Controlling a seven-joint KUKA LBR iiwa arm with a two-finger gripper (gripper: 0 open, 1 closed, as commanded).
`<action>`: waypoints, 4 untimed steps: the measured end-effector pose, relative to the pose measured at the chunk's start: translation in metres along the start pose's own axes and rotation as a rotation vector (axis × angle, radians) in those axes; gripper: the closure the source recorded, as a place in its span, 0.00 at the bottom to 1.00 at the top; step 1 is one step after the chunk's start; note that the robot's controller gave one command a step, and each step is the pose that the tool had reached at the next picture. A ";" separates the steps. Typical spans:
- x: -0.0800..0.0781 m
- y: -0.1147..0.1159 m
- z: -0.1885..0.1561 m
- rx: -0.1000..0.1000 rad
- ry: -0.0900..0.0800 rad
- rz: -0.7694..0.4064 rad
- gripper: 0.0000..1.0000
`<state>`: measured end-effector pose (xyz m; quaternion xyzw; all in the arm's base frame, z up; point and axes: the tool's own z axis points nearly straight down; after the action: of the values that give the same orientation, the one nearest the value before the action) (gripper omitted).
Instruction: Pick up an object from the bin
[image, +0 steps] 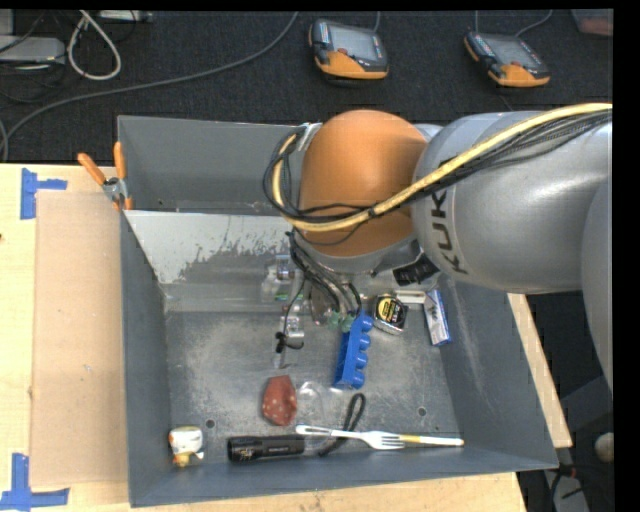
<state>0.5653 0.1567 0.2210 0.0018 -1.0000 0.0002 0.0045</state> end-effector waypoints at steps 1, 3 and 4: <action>-0.002 -0.001 -0.005 -0.001 -0.008 0.004 0.00; -0.027 -0.043 0.098 -0.002 -0.010 -0.136 0.00; 0.015 -0.059 0.151 -0.002 -0.006 -0.224 1.00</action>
Offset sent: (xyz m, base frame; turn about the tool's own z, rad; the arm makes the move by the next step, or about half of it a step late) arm 0.0323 -0.0391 -0.0787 0.0628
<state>0.5495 0.0979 0.0702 0.1136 -0.9935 -0.0013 0.0013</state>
